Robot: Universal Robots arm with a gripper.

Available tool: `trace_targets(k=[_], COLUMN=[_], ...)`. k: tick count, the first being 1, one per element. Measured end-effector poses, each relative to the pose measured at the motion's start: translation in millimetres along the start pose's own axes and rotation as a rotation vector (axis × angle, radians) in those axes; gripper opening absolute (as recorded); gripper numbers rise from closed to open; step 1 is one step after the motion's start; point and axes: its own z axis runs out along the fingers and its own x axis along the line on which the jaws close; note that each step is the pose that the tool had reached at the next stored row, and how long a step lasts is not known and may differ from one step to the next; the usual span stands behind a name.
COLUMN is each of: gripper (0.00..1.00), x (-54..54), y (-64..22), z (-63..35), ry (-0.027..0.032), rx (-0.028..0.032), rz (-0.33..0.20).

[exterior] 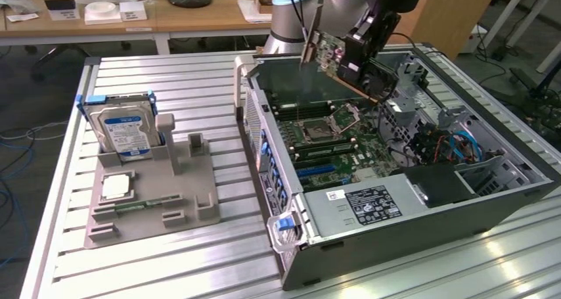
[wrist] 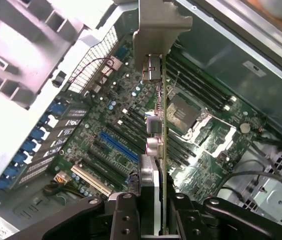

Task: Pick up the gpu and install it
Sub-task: 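Insert the gpu into the slot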

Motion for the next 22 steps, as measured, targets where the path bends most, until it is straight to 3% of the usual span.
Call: trace_targets(k=[22], gripper=[0.28], x=[0.2], y=[-0.3], z=[0.1], ry=[0.0134], rx=[0.0033], rz=[-0.244])
